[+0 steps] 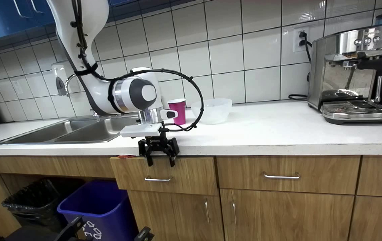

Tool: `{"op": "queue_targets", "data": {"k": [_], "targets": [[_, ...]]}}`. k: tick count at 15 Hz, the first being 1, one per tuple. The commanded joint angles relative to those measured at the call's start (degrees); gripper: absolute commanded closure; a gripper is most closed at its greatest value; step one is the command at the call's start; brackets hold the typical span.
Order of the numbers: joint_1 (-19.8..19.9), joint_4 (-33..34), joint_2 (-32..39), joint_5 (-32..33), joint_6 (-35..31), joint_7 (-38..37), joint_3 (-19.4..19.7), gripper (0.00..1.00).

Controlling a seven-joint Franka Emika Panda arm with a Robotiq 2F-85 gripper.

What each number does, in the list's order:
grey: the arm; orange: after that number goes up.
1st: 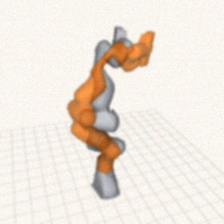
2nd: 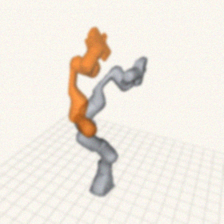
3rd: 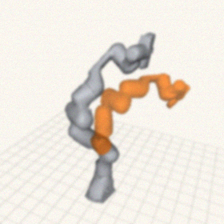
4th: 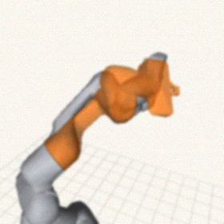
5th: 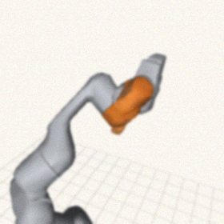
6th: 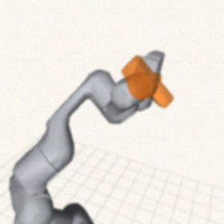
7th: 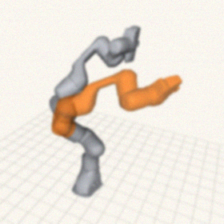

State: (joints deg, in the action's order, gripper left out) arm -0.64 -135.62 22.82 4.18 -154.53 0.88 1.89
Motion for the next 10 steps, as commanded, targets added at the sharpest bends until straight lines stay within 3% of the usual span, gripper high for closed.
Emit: {"op": "queue_targets", "data": {"k": [1, 10], "targets": [[0.5, 2.3, 1.3, -1.0, 0.0, 0.2, -0.8, 0.00], [0.3, 0.9, 0.1, -0.3, -0.1, 0.4, -0.5, 0.00]]}}
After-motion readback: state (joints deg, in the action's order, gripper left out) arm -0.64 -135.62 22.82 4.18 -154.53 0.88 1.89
